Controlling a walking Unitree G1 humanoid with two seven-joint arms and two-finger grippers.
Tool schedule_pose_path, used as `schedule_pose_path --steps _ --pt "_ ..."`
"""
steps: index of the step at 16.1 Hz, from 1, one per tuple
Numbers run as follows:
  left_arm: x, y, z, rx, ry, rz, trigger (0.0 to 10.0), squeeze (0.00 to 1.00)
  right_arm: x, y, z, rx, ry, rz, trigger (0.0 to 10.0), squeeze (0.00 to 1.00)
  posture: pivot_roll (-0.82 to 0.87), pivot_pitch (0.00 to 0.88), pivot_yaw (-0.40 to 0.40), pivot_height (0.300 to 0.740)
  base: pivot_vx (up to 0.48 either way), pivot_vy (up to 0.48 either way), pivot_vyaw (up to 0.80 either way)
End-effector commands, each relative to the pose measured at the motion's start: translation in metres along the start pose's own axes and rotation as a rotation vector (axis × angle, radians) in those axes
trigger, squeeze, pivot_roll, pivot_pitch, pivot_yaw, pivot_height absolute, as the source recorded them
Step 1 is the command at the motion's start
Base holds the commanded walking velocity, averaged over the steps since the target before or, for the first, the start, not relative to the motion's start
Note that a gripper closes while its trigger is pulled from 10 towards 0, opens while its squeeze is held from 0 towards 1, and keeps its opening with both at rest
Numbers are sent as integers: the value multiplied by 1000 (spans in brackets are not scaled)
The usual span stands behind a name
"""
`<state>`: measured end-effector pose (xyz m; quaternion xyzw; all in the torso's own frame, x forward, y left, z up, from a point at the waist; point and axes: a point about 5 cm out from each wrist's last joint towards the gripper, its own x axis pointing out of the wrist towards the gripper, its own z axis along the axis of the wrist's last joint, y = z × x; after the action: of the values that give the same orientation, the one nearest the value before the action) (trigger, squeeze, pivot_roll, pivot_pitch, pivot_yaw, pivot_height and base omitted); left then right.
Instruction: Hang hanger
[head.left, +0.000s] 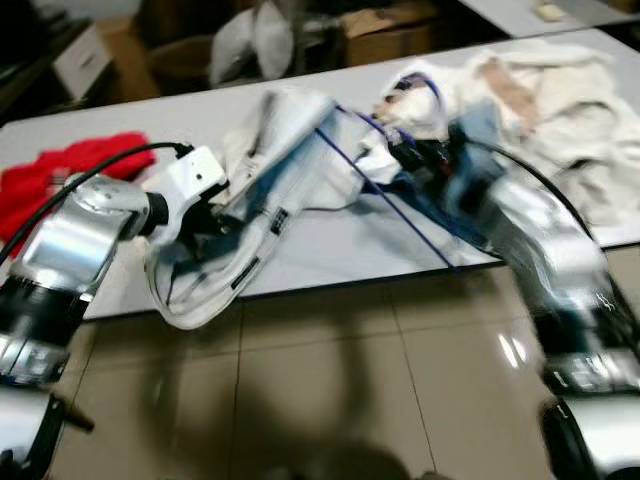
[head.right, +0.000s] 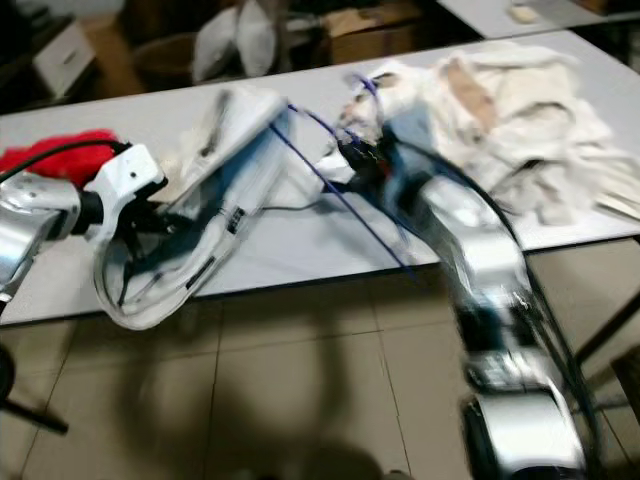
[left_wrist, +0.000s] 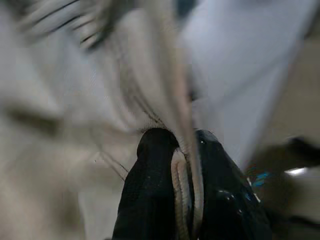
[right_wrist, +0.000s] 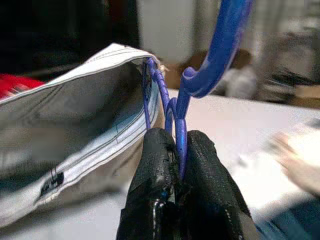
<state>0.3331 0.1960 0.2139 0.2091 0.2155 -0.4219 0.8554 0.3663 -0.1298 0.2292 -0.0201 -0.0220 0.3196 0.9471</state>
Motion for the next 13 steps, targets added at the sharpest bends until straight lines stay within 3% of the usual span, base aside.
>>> schedule_pose_path --steps 1,3,4,6,7,8,10,11,12,13 --pt "2 -8 36 -85 -182 -42 0 0 18 4 12 43 -66 22 10000 0 -41 0 116 740 0 0 0" --pt "13 -2 55 -152 -283 36 0 0 26 0 6 112 -54 -27 10000 0 -34 0 111 740 0 0 0" --pt "21 5 61 -173 -316 118 0 0 28 -8 -8 182 -7 -114 10000 0 -35 0 114 740 0 0 0" --pt "29 10 64 -181 -320 223 0 0 25 -18 -29 309 43 -222 10000 0 -38 0 121 740 0 0 0" --pt "32 11 62 -119 -268 279 0 0 20 -22 -40 372 71 -264 10000 0 -37 0 127 740 0 0 0" --pt "36 10 54 22 -167 306 0 0 14 -25 -50 394 106 -273 10000 0 -35 0 133 740 0 0 0" --pt "39 10 48 78 -113 320 0 0 8 -28 -56 441 114 -265 10000 0 -35 0 142 740 0 0 0" --pt "43 8 49 30 -134 310 0 0 0 -30 -54 644 49 -199 10000 0 -28 0 147 740 0 0 0" --pt "48 4 50 20 -142 295 0 0 -3 -26 -52 775 8 -143 10000 0 -26 0 152 740 0 0 0" --pt "50 2 50 19 -145 282 0 0 -3 -24 -53 819 -3 -126 10000 0 -24 0 154 740 0 0 0"
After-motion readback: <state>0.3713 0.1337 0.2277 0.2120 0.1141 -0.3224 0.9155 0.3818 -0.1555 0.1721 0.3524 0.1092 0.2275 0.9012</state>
